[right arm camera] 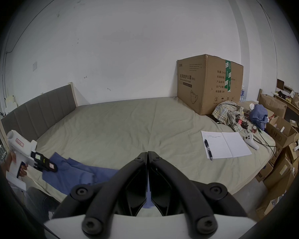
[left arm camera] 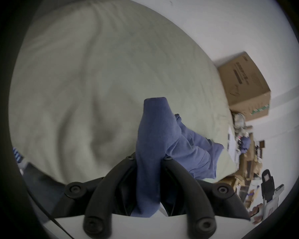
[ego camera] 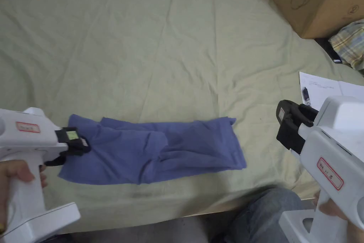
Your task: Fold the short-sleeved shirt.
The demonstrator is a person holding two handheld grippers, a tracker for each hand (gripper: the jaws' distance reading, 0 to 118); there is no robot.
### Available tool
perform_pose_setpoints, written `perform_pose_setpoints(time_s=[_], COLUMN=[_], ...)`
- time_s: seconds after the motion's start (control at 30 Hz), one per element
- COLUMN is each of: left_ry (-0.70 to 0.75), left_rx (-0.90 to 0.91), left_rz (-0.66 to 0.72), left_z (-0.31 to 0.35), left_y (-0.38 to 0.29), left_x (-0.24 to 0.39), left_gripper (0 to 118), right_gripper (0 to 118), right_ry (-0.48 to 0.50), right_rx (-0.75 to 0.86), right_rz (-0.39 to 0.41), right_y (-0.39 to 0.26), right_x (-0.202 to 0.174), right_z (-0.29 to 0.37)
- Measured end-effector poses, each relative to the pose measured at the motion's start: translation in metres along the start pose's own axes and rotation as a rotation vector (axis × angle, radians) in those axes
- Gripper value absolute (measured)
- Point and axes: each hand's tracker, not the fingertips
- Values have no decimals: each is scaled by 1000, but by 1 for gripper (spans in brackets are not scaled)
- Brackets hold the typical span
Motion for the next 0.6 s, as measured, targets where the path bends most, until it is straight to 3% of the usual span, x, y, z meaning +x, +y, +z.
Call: perform_pose_setpoints(time_s=[0.17,0.23,0.6], left_ry=[123,151,4], left_rx=[163,204,181], left_rz=[73,25,-210], left_z=[48,56,17], left_y=[11,6,-41], left_x=[-17,-3,134], left_gripper=[16,16,16], right_gripper=[0,0,0], right_ry=[23,37,37], right_rx=[5,5,26], right_rz=[-15,-16,-13], right_y=[0,1,2], right_x=[-4,-6,-7], right_z=[-2,-3,11])
